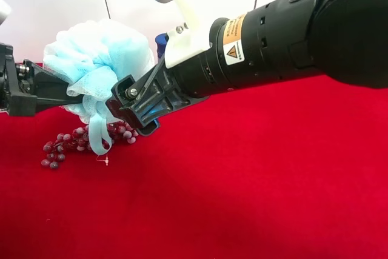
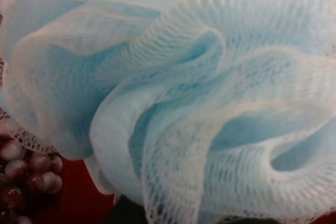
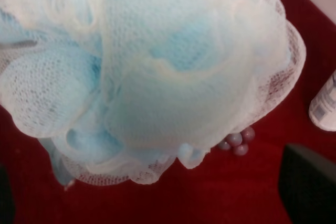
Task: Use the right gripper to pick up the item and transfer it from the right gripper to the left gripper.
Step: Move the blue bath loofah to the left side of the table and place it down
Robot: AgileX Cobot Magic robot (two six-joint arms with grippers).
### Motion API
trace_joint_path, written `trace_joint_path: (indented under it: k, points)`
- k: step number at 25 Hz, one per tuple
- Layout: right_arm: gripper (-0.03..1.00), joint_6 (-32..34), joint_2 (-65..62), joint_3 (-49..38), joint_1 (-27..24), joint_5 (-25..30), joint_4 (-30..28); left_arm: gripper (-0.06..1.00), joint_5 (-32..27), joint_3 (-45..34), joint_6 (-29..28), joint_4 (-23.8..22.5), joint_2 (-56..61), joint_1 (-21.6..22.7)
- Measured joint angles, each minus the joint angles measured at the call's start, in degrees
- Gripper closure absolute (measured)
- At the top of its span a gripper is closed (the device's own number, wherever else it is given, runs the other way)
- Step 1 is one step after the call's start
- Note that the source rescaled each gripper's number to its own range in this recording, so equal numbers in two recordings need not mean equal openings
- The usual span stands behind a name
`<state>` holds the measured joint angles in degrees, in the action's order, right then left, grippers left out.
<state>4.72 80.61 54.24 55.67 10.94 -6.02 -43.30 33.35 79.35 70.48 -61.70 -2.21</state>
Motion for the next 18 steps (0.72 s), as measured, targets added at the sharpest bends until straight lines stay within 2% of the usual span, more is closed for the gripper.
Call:
trace_joint_path:
  k: [6,14,18]
  points:
    - [-0.03,0.0,0.0,0.0,0.0,2.9,-1.7,0.94,0.0,0.0,0.0,0.0,0.0,0.0]
    - [-0.03,0.0,-0.1,0.0,0.0,4.1,-2.8,0.94,0.0,0.0,0.0,0.0,0.0,0.0]
    - [-0.03,0.0,-2.7,0.0,0.0,8.7,-2.8,0.94,0.0,0.0,0.0,0.0,0.0,0.0]
